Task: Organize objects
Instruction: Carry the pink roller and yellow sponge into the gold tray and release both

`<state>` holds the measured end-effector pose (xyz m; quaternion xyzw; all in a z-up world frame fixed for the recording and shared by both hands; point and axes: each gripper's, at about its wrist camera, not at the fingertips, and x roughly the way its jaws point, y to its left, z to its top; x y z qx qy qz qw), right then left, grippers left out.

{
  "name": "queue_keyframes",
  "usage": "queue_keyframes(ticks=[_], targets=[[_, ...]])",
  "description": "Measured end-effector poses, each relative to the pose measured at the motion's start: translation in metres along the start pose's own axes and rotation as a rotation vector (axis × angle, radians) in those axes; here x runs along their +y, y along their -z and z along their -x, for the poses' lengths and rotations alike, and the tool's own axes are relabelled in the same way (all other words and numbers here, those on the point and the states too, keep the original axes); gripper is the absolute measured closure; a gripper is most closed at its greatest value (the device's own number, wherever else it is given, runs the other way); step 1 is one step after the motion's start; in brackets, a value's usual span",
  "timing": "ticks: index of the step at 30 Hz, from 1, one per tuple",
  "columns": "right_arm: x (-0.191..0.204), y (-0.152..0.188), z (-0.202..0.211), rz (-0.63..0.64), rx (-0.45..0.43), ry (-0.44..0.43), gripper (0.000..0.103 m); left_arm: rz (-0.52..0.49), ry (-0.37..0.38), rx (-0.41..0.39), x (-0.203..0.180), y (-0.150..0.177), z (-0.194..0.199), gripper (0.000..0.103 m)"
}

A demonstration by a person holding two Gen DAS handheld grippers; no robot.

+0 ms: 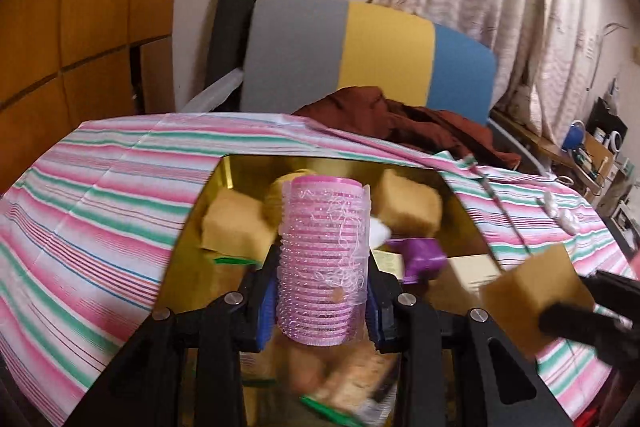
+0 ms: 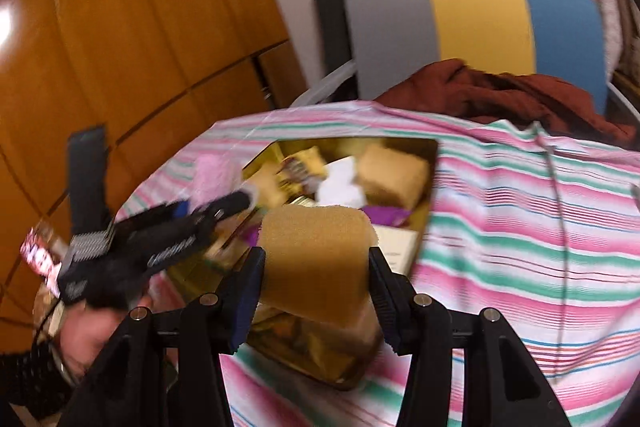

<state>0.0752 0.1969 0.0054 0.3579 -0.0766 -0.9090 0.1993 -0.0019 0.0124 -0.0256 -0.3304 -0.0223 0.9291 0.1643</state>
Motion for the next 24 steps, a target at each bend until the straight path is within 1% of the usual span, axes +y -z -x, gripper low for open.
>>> queue_keyframes(ticks=[5, 6, 7, 8, 9, 10, 12, 14, 15, 16, 19, 23, 24], targets=[[0.011, 0.003, -0.018, 0.020, 0.053, -0.015, 0.050, 0.033, -0.007, 0.036, 0.017, -0.002, -0.013, 0.067], [0.011, 0.003, -0.022, 0.022, 0.068, -0.020, 0.047, 0.046, 0.000, 0.056, 0.020, -0.001, -0.017, 0.064], [0.013, 0.005, -0.026, 0.023, 0.084, -0.015, 0.046, 0.056, 0.001, 0.067, 0.022, -0.001, -0.018, 0.050], [0.014, 0.005, -0.027, 0.025, 0.093, -0.012, 0.045, 0.071, -0.004, 0.077, 0.023, 0.000, -0.019, 0.040], [0.015, 0.007, -0.029, 0.028, 0.101, -0.004, 0.044, 0.089, -0.011, 0.078, 0.025, 0.001, -0.018, 0.024], [0.015, 0.008, -0.029, 0.032, 0.107, 0.005, 0.043, 0.110, -0.014, 0.064, 0.027, 0.002, -0.014, 0.018], [0.015, 0.010, -0.028, 0.038, 0.110, 0.028, 0.041, 0.131, -0.025, 0.037, 0.029, 0.002, -0.006, 0.014], [0.013, 0.010, -0.025, 0.033, 0.102, 0.039, 0.040, 0.137, -0.055, 0.017, 0.030, 0.000, -0.001, 0.007], [0.012, 0.010, -0.023, 0.032, 0.092, 0.043, 0.038, 0.147, -0.083, 0.000, 0.031, 0.000, 0.003, 0.003], [0.012, 0.009, -0.022, 0.034, 0.083, 0.046, 0.036, 0.156, -0.095, -0.010, 0.032, 0.000, 0.006, 0.001], [0.012, 0.007, -0.016, 0.044, 0.059, 0.063, 0.036, 0.190, -0.114, -0.035, 0.034, 0.000, 0.015, 0.000], [0.005, 0.006, -0.008, 0.014, 0.022, 0.018, 0.036, 0.215, -0.146, -0.052, 0.034, -0.001, 0.023, 0.000], [0.004, 0.007, -0.006, 0.013, 0.019, 0.040, 0.036, 0.216, -0.155, -0.059, 0.033, 0.000, 0.025, 0.000]])
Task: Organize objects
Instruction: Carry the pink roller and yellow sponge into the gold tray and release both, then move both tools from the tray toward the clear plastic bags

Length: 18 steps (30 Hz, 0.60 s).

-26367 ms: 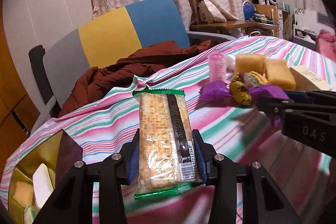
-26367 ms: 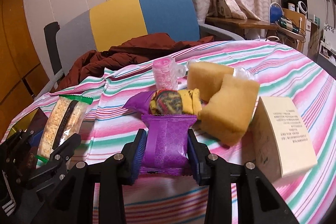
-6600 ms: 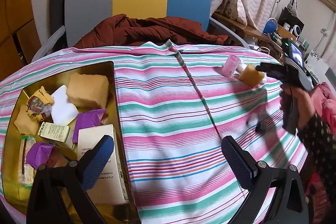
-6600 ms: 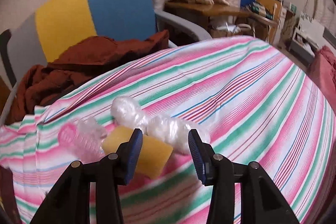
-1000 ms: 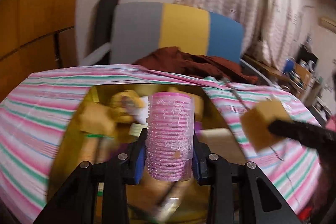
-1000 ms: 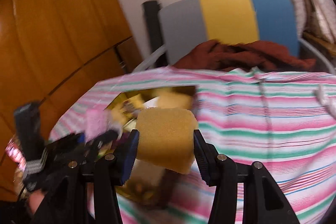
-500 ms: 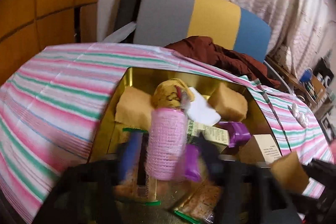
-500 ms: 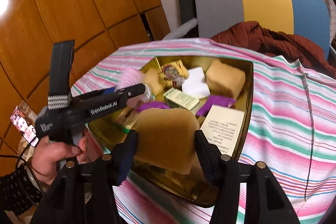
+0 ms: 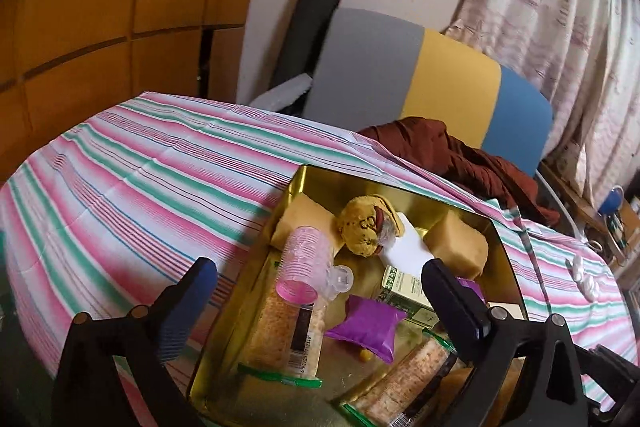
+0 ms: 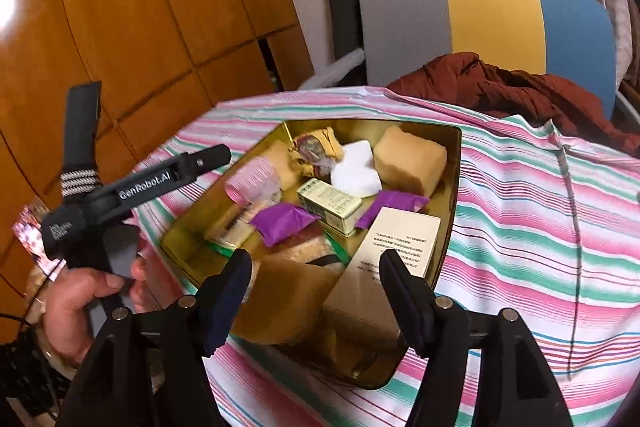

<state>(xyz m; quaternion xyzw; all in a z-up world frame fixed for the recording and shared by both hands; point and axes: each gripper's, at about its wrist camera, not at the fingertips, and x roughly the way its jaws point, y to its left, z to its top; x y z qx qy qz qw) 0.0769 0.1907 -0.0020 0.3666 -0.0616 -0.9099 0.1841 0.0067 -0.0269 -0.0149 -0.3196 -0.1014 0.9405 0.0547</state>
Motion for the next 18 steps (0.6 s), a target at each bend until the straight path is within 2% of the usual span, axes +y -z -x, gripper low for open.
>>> queue_keyframes(ticks=[3, 7, 9, 14, 16, 18], targets=[[-0.002, 0.001, -0.002, 0.017, 0.015, 0.064, 0.036, -0.009, -0.010, 0.000, -0.004, 0.000, 0.003, 0.000], [0.000, 0.005, -0.009, 0.038, 0.058, 0.058, 0.036, -0.019, -0.008, 0.002, -0.010, 0.003, 0.005, 0.000], [0.005, 0.007, -0.019, 0.096, 0.075, 0.127, 0.036, -0.024, -0.006, 0.002, -0.013, 0.004, 0.006, 0.000], [0.003, -0.001, -0.035, 0.136, 0.053, 0.241, 0.036, -0.031, -0.012, 0.006, -0.018, 0.005, 0.006, 0.000], [-0.007, -0.005, -0.037, 0.103, 0.069, 0.263, 0.036, -0.028, -0.015, 0.012, -0.019, 0.004, 0.005, 0.000], [-0.019, -0.006, -0.025, 0.037, 0.037, 0.222, 0.036, -0.022, -0.019, 0.012, -0.018, 0.003, 0.005, 0.000]])
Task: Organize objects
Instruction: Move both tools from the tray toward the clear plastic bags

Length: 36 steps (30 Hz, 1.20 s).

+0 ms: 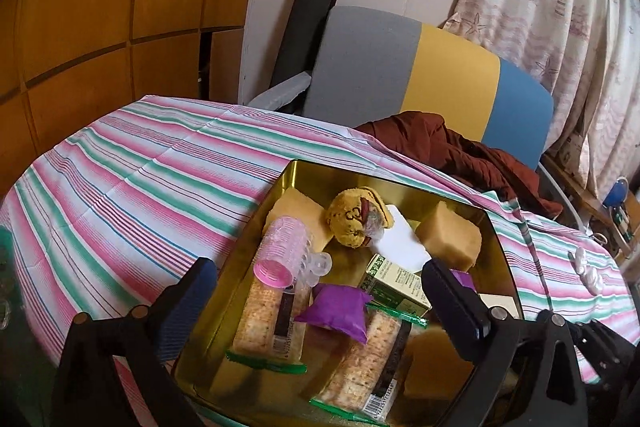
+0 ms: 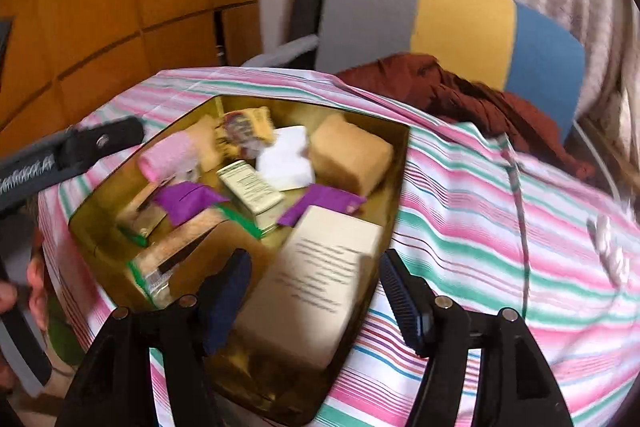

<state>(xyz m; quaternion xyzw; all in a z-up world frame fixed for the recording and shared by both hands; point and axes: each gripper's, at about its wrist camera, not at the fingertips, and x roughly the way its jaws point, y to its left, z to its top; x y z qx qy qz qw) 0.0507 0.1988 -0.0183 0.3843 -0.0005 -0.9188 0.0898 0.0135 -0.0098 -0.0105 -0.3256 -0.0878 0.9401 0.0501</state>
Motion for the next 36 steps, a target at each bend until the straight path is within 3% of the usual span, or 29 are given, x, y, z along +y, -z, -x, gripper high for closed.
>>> queue_keyframes(ticks=[7, 14, 29, 36], targets=[[-0.047, 0.003, 0.030, -0.139, -0.081, 0.007, 0.036, 0.024, 0.017, 0.022, -0.007, -0.001, -0.004, 0.000], [-0.099, 0.008, 0.038, -0.241, -0.083, 0.074, 0.036, -0.018, 0.085, 0.058, -0.041, 0.000, -0.008, 0.000], [-0.232, 0.059, 0.044, -0.438, -0.038, 0.232, 0.036, -0.294, 0.296, 0.161, -0.172, 0.014, -0.015, 0.000], [-0.329, 0.065, 0.055, -0.485, -0.051, 0.394, 0.036, -0.426, 0.407, 0.244, -0.239, 0.033, -0.023, 0.000]])
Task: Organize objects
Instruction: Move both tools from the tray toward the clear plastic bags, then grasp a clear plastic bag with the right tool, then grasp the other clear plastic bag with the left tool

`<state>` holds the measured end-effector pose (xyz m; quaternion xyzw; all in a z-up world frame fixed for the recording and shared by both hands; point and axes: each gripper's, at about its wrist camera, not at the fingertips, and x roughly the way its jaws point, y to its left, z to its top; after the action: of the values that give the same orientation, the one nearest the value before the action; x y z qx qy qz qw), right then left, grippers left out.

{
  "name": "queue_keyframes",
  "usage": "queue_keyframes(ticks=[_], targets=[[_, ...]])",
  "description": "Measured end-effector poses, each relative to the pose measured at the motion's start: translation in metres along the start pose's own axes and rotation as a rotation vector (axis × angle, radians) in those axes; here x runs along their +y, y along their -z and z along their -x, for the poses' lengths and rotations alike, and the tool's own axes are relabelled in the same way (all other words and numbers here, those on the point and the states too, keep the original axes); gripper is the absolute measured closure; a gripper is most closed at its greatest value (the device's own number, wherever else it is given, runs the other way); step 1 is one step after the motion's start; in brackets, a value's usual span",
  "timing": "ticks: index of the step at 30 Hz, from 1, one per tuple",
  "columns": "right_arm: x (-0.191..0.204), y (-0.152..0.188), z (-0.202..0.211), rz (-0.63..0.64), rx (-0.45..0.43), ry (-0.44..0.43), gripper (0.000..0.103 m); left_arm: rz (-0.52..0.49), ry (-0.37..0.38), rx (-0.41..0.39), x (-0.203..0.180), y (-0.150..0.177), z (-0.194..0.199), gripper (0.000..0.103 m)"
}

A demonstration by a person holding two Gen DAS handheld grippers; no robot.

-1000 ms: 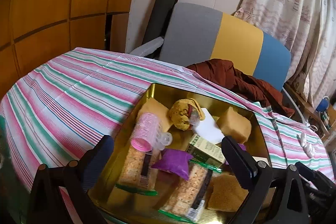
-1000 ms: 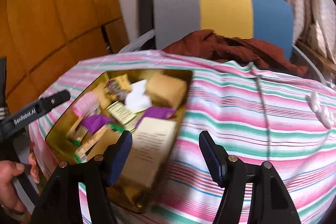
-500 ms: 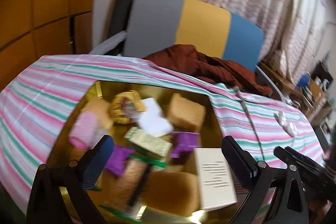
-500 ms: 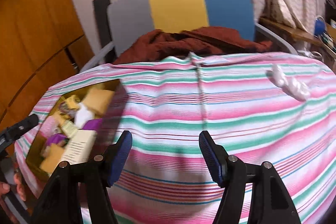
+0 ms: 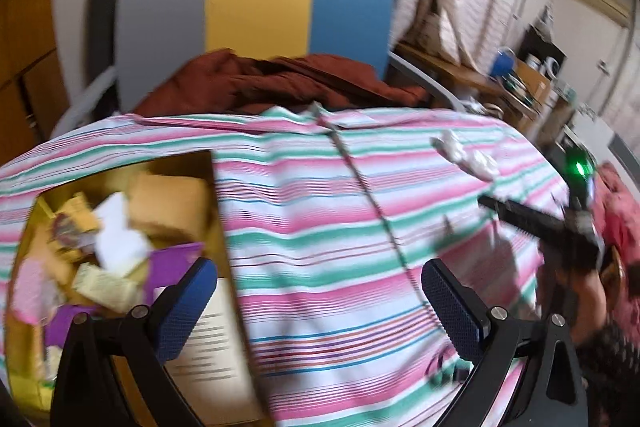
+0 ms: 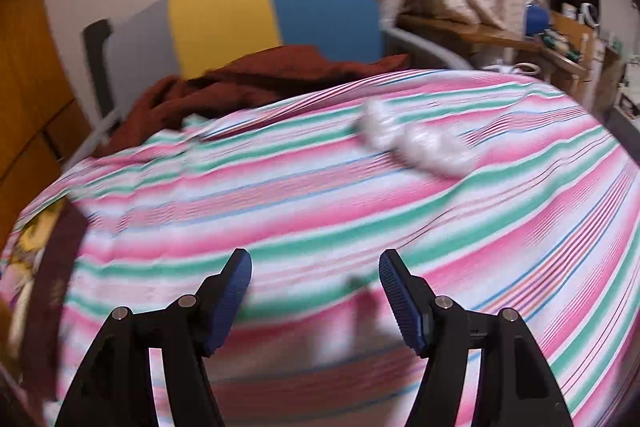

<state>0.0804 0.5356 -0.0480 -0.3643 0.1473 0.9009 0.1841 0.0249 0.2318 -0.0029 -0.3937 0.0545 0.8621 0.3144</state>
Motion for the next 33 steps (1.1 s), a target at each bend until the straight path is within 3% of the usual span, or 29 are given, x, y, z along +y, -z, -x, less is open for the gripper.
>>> queue_keyframes(ticks=[6, 14, 17, 19, 27, 33], targets=[[-0.054, -0.046, -0.034, -0.026, -0.016, 0.078, 0.036, -0.030, 0.046, 0.051, -0.030, -0.005, -0.022, 0.000], [-0.066, -0.063, -0.082, 0.015, 0.020, 0.065, 0.036, -0.061, 0.052, 0.108, -0.048, -0.007, -0.047, 0.000], [-0.065, -0.064, -0.090, 0.028, 0.044, 0.023, 0.046, -0.073, 0.054, 0.124, -0.056, -0.010, -0.057, 0.000], [-0.062, -0.062, -0.092, 0.044, 0.047, 0.018, 0.070, -0.086, 0.060, 0.136, -0.063, -0.014, -0.066, 0.000], [-0.068, -0.058, -0.079, 0.000, -0.010, 0.025, 0.073, -0.122, 0.096, 0.126, -0.098, -0.048, -0.103, 0.000], [-0.091, -0.049, -0.064, -0.121, -0.059, 0.128, 0.073, -0.124, 0.092, 0.125, -0.125, -0.077, -0.147, 0.000]])
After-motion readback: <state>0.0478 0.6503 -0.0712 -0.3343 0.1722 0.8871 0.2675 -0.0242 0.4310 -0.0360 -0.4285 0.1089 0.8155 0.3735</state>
